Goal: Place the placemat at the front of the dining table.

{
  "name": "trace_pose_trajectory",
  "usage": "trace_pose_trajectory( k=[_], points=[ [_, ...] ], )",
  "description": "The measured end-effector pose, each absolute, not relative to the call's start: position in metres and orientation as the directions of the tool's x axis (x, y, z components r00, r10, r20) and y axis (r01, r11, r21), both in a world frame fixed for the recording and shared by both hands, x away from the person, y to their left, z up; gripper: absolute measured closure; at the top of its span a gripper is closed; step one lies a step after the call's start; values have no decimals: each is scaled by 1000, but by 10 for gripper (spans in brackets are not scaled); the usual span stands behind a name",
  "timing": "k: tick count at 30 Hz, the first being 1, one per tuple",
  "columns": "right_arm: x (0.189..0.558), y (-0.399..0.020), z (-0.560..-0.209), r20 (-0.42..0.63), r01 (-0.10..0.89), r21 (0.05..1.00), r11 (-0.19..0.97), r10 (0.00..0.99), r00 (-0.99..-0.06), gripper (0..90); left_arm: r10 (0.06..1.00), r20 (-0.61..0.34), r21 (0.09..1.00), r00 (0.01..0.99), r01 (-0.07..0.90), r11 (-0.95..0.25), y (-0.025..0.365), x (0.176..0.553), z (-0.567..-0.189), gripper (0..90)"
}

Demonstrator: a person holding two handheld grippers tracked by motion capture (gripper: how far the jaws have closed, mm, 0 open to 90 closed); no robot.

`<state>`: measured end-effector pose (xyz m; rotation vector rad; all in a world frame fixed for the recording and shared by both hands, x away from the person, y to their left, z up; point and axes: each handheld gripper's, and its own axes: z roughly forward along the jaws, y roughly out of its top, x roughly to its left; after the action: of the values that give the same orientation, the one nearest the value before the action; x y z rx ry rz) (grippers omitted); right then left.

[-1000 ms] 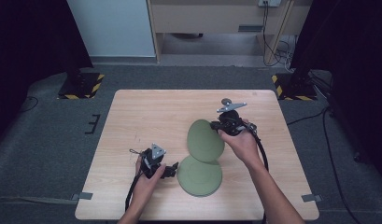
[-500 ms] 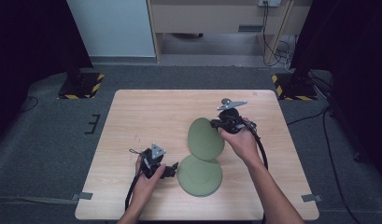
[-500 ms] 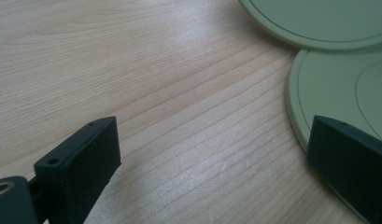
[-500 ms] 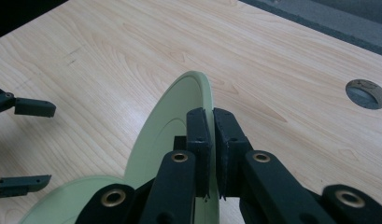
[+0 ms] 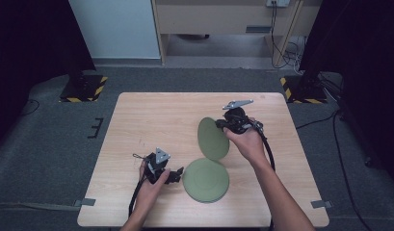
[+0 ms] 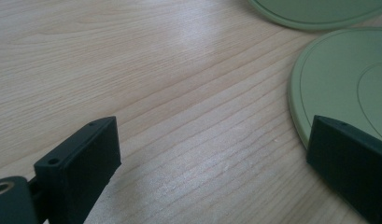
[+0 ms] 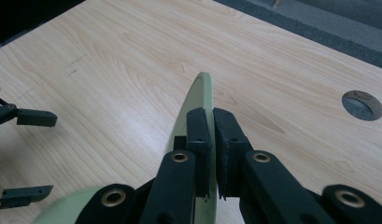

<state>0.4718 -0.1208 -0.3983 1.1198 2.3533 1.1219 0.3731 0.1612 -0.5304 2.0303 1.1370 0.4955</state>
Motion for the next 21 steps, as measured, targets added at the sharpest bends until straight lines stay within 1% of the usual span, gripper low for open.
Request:
trace_pose_trajectory(
  k=[7,21],
  points=[
    [474,-118,-395,53,520,761,388,761,-646,861,848,-25,764,530,557,-326,163,373,-529,23],
    [490,-118,-385,43,527,771,358,796,-603,861,854,-28,766,520,559,-316,167,375,-528,23]
  ],
)
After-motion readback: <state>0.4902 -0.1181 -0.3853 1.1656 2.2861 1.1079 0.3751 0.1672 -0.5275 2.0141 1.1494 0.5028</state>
